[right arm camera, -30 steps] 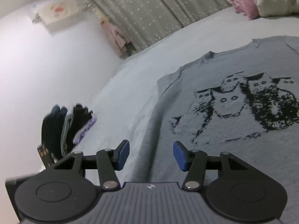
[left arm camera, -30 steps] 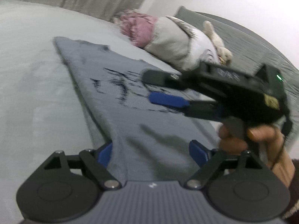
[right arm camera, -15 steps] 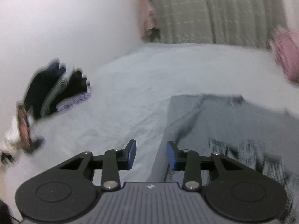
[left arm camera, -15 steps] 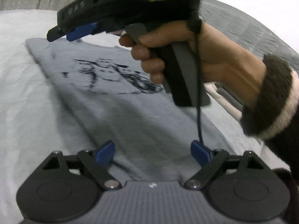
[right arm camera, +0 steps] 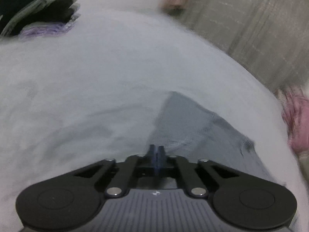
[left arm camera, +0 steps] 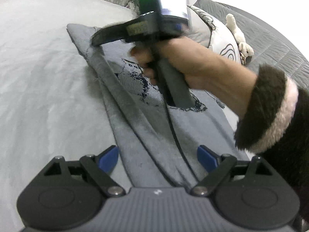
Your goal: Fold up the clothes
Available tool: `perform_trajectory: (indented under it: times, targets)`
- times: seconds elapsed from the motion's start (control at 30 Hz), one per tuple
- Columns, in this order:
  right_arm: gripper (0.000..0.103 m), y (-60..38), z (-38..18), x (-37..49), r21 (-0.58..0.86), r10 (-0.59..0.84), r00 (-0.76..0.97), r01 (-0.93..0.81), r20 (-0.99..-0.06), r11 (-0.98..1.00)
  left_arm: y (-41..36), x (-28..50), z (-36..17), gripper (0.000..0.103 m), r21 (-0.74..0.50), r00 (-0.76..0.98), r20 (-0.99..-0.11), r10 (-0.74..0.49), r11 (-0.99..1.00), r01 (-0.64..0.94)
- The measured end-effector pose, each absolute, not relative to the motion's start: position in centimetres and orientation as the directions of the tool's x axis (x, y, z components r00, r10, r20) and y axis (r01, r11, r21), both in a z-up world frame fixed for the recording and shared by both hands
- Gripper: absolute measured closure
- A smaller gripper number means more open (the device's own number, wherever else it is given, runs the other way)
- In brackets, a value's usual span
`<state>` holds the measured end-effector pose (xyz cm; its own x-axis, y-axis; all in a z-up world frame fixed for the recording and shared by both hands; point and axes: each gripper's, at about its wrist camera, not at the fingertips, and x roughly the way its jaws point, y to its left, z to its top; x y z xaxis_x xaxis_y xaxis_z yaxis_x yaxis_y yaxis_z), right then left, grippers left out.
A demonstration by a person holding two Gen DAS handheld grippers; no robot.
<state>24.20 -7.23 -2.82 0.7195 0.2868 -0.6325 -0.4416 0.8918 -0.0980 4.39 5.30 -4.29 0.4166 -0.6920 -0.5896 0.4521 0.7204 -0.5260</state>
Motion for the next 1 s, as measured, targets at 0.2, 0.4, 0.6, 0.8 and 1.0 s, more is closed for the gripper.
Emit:
perform_trajectory:
  times: [0.2,0.4,0.6,0.8,1.0]
  targets:
    - [0.103,-20.4,-2.7,23.7,0.247,0.264,0.769,-0.142,-0.583,0.959,5.2,5.0,-4.7,0.014,-0.558,0.417,-0.58,-0.7,0.714,0.422]
    - [0.09,-17.8,0.2,22.6,0.061,0.355,0.748,-0.39,-0.561,0.919,5.5,5.2,-4.6,0.014,-0.57,0.435,-0.58,-0.689,0.724,0.387]
    - [0.073,-9.1,-0.4,22.7,-0.16,0.396,0.685,-0.597,-0.611,0.786,5.2,5.7,-4.4,0.014,-0.543,0.454,-0.591,-0.667,0.745,0.388]
    - [0.073,-6.3,-3.7,24.5,-0.265,0.322,0.685,-0.606,-0.653,0.75,6.1,6.4,-4.3,0.014,-0.546,0.464,-0.59,-0.66,0.75,0.372]
    - [0.095,-9.7,-3.5,25.4,-0.063,0.355,0.708,-0.49,-0.61,0.869,6.5,6.4,-4.2,0.014,-0.547,0.466,-0.588,-0.661,0.749,0.372]
